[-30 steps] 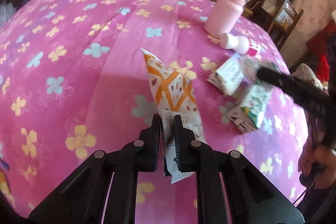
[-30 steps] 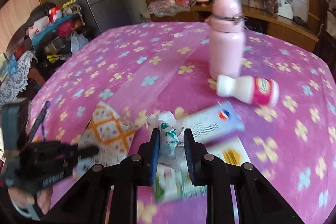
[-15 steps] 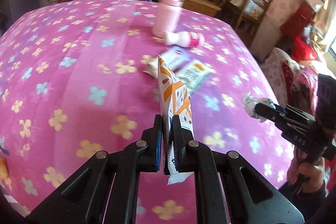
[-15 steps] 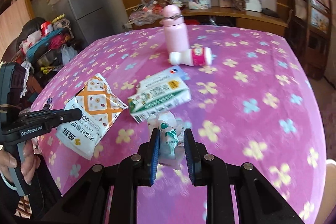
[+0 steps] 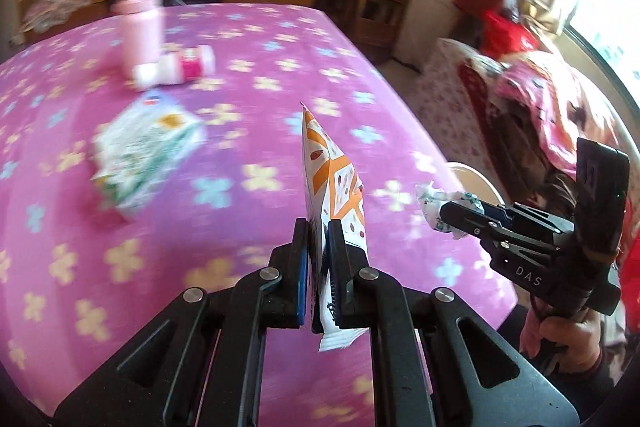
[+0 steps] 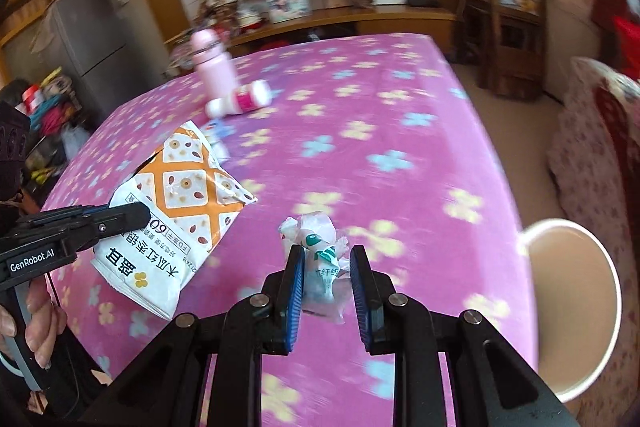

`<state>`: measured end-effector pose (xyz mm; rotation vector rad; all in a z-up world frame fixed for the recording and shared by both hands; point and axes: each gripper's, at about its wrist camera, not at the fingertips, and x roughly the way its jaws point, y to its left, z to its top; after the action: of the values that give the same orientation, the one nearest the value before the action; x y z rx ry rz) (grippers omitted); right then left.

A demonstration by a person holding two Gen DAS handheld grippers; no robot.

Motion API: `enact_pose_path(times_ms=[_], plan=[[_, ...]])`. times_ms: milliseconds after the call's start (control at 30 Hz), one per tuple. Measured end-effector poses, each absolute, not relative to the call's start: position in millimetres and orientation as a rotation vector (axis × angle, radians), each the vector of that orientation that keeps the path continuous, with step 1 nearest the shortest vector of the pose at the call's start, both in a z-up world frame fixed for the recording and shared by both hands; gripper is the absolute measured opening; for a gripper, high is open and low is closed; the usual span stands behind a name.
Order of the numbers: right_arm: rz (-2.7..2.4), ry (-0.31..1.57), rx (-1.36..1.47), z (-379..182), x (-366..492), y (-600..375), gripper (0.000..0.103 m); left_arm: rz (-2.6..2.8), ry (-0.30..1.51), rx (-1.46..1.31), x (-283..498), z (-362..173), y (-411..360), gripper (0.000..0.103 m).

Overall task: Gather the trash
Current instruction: 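Carry bag and packet over the bin and open both grippers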

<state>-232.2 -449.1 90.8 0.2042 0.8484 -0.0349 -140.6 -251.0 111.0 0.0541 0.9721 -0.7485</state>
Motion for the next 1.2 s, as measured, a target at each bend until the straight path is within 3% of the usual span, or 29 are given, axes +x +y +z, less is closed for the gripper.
enact_pose_path(times_ms=[800,867,933,1000,1133,1200], plan=[[-0.473,0.926,0.454,37,-338,-655,0.022,-1.033,1.101,0.089,-180,66,-490,0.006],[-0.506,0.937,0.449,32,-338,-660,0.033,-1.035,1.1,0.079,-182,61,-499,0.006],[-0.54,0.943,0.446,30,-337,-664,0.059,-1.033,1.11,0.068,-182,56,-504,0.007],[-0.546,0.924,0.458,29,-341,-667,0.06,-1.048,1.135,0.063,-183,49,-507,0.01],[-0.546,0.934,0.494,24,-341,-671,0.06,-1.035,1.153,0.102,-185,40,-508,0.029],[-0.541,0.934,0.511,22,-341,-670,0.06,-1.031,1.149,0.102,-186,38,-504,0.03]])
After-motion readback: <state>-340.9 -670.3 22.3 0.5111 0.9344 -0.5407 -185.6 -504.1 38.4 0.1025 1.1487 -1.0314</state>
